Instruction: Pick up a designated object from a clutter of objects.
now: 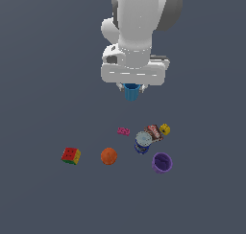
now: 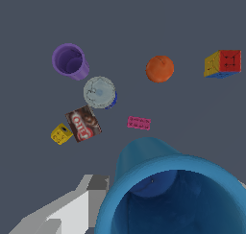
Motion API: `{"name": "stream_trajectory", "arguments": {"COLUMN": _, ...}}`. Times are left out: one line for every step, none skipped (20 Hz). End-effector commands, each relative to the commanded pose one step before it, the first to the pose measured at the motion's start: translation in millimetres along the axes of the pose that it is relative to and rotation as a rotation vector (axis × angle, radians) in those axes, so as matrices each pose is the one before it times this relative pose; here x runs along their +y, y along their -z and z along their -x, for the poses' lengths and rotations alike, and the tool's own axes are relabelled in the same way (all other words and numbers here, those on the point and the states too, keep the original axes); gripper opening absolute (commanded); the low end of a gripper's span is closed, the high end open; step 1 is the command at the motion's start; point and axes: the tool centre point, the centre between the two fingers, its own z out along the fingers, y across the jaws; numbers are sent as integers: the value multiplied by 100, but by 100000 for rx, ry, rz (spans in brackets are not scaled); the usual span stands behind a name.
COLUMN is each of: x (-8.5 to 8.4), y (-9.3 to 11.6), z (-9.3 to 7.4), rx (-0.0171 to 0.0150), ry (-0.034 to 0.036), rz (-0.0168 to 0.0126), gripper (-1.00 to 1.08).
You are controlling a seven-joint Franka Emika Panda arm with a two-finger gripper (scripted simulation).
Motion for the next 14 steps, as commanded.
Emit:
{"name": "stream_trajectory", "arguments": {"x": -860, "y": 2345, "z": -747, "rx": 7, "ry": 3, "rz": -85, "gripper": -100}}
{"name": "stream_trajectory", "arguments": {"x": -327, "y": 850, "z": -301, "rx": 0, "ry": 0, "rz": 0, "gripper": -100}}
{"name": "stream_trajectory", "arguments": {"x": -318, "y": 826, "z": -296, "rx": 0, "ry": 0, "rz": 0, "gripper": -100}}
{"name": "stream_trajectory", "arguments": {"x": -310, "y": 803, "z": -292, "rx": 0, "ry": 0, "rz": 0, "gripper": -100}}
{"name": "stream_trajectory", "arguments": {"x": -302, "y": 782, "z": -288, "rx": 0, "ry": 0, "rz": 0, "gripper": -100}}
{"name": "stream_trajectory", "arguments": {"x": -273, "y": 762, "z": -283, "rx": -3, "ry": 8, "rz": -68, "gripper": -100}}
{"name": "stream_trajectory", "arguments": {"x": -277, "y": 714, "z": -270, "rx": 0, "ry": 0, "rz": 0, "gripper": -100}}
{"name": "stream_trajectory", "arguments": {"x": -258, "y": 664, "z": -254, "rx": 0, "ry": 0, "rz": 0, "gripper": -100}}
{"name": "stream_trajectory", "arguments": {"x": -239, "y": 614, "z": -237, "rx": 0, "ry": 0, "rz": 0, "gripper": -100}}
{"name": "stream_trajectory", "arguments": {"x": -221, "y": 567, "z": -222, "rx": 0, "ry": 0, "rz": 0, "gripper": -100}}
{"name": "stream_trajectory", "arguments": {"x": -204, "y": 522, "z": -208, "rx": 0, "ry": 0, "rz": 0, "gripper": -100}}
{"name": "stream_trajectory", "arguments": {"x": -158, "y": 486, "z": -195, "rx": 0, "ry": -4, "rz": -69, "gripper": -100}}
{"name": "stream_trajectory", "arguments": {"x": -172, "y": 440, "z": -182, "rx": 0, "ry": 0, "rz": 0, "gripper": -100}}
{"name": "stream_trajectory", "arguments": {"x": -159, "y": 405, "z": -170, "rx": 0, "ry": 0, "rz": 0, "gripper": -100}}
